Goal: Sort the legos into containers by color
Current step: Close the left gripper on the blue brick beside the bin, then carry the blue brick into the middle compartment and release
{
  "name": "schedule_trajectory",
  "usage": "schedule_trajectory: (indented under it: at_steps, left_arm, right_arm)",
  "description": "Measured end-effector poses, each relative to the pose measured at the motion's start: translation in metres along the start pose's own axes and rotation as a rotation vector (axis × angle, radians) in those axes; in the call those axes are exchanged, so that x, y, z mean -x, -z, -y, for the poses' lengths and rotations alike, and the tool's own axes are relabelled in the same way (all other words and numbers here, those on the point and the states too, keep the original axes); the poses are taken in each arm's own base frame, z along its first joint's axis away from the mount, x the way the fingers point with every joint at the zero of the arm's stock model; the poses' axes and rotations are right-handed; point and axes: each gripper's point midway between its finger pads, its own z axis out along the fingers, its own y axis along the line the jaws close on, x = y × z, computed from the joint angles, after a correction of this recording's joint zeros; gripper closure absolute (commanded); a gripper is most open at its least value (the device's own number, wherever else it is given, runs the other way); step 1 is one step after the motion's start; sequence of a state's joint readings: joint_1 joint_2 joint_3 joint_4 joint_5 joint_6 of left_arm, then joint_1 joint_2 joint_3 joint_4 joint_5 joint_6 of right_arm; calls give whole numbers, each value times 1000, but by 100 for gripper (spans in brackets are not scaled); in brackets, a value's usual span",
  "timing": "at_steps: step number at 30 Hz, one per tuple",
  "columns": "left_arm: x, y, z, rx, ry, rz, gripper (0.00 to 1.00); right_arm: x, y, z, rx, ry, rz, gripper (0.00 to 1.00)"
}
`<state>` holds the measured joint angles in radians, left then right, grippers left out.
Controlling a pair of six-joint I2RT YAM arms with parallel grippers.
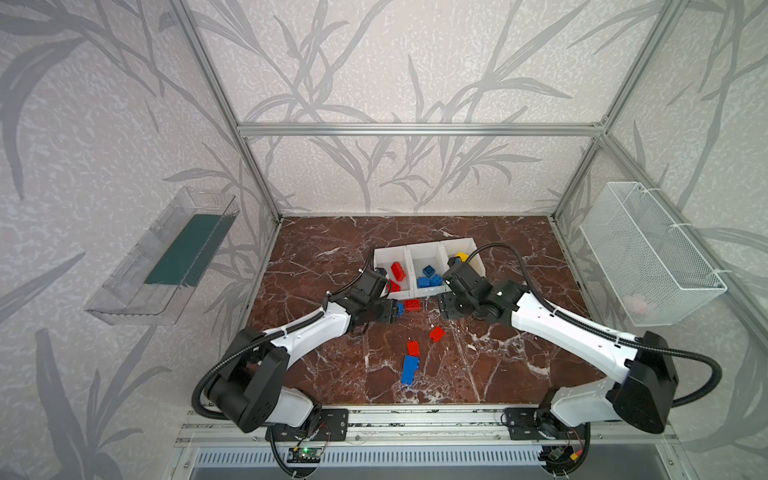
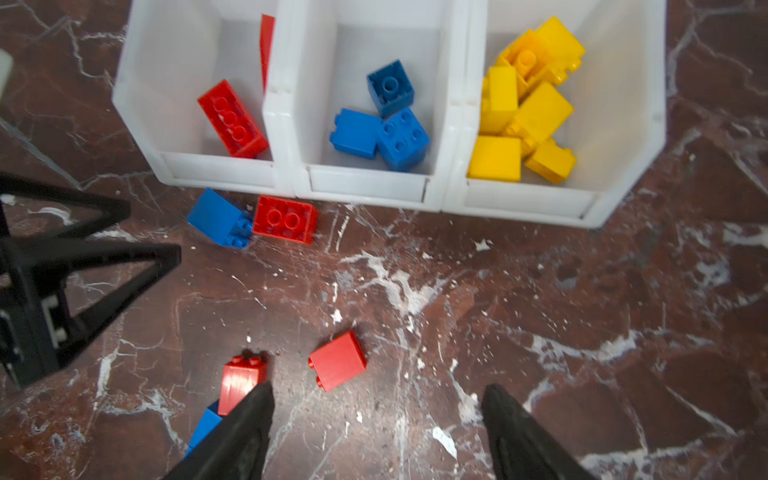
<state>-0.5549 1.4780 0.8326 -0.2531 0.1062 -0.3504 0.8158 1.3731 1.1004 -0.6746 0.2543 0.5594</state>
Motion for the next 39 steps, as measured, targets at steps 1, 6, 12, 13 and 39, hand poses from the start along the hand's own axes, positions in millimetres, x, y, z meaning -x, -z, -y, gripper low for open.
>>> schedule_trajectory:
  at_steps: [1,6,12,13,39]
  left_arm:
    - [4,-4,2,-2,-11,-9,26]
    - [16,-20,9,-7,-41,-40,26]
    - [4,-36,7,-4,-47,-100,27]
    - [2,-38,7,-4,-49,-109,27]
    - [-5,-37,47,-41,-163,-138,64]
  right_arm:
    - [-5,2,5,-6,-19,1,21]
    - [-21,9,22,-25,-100,18,21]
    - [-27,20,33,-26,-160,52,20]
    - [-26,21,34,-25,-168,58,21]
    - [-34,57,66,-61,-246,143,22]
